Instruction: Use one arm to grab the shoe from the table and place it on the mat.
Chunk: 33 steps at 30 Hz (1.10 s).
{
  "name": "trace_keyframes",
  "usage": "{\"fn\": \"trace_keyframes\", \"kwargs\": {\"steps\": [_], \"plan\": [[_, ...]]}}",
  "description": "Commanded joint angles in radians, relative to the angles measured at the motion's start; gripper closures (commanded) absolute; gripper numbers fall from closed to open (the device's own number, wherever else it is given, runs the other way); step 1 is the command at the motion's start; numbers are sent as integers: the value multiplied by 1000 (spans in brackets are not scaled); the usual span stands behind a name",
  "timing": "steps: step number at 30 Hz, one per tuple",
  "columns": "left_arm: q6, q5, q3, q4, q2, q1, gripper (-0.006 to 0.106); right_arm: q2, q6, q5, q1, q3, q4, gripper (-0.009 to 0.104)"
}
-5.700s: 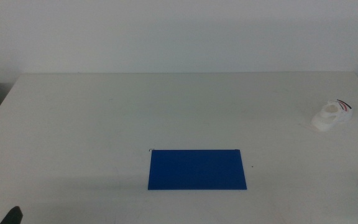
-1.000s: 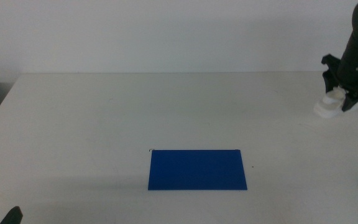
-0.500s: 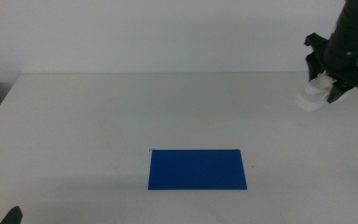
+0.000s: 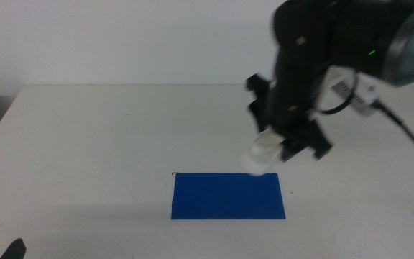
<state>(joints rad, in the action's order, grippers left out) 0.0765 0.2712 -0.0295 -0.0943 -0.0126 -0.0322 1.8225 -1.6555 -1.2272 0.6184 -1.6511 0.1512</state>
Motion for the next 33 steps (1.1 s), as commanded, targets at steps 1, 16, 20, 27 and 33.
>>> {"fn": "trace_keyframes", "kwargs": {"steps": [1,16,20,27,33], "plan": [[-6,-80,-7,-8,-14,-4,7,-29,-40,-59,51,-21,38,99],[-6,-80,-7,-8,-14,-4,7,71,-19,-17,147,-23,9,99],[-6,-80,-7,-8,-14,-4,7,71,75,10,147,-23,29,99],[-6,-80,-7,-8,-14,-4,7,73,275,-7,147,-23,129,99],[-5,-80,-7,-8,-14,-4,7,73,654,-38,147,-23,166,99]]}}
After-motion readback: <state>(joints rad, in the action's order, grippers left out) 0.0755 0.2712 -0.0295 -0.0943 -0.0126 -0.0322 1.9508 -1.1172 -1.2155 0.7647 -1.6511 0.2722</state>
